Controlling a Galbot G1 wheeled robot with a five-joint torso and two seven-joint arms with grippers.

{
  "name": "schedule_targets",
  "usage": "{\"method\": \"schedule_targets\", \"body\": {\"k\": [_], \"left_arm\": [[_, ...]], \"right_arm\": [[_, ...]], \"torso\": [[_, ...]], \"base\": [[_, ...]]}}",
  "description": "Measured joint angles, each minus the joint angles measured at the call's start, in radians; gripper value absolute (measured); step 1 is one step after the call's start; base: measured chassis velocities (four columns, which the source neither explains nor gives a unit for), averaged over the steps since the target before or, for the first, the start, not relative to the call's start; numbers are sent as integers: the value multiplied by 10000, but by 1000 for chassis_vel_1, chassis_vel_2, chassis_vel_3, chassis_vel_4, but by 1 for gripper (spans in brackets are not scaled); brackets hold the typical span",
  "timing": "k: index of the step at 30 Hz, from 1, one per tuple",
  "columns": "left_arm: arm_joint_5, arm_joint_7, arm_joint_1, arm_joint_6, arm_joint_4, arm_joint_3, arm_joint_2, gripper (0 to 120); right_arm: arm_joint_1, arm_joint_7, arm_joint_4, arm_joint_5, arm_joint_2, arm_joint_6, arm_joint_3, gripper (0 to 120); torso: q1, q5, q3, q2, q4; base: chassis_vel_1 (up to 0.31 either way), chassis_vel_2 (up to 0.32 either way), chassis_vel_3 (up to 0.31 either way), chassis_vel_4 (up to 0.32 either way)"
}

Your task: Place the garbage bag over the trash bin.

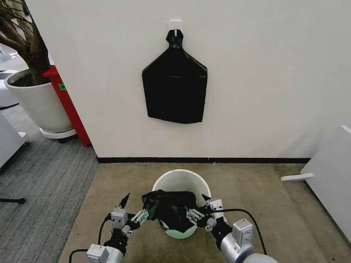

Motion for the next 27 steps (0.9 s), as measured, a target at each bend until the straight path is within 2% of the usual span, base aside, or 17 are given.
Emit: {"method": "schedule_targets", "body": {"k": [4, 11, 20, 27], "left_arm": [[16, -13, 42, -17, 18, 0, -20, 96], [91, -102, 54, -86, 101, 0, -96, 94], [129, -101, 52, -93, 87, 30, -172, 93], [270, -37, 79, -122, 144, 120, -273, 93]], "right_arm": [[15, 316, 336, 729, 159, -343, 56, 99], [117, 105, 157, 550, 321, -97, -15, 100], [437, -282, -302, -193, 419, 126, -295, 100], [617, -1038, -1207, -1798, 244, 707, -365, 100]], "torso": [[0, 0, 0, 0, 0], [0, 0, 0, 0, 0], [0, 0, 0, 0, 0], [0, 0, 1, 0, 0]], "base": [[0, 0, 0, 0], [0, 0, 0, 0], [0, 0, 0, 0], [0, 0, 0, 0]]}}
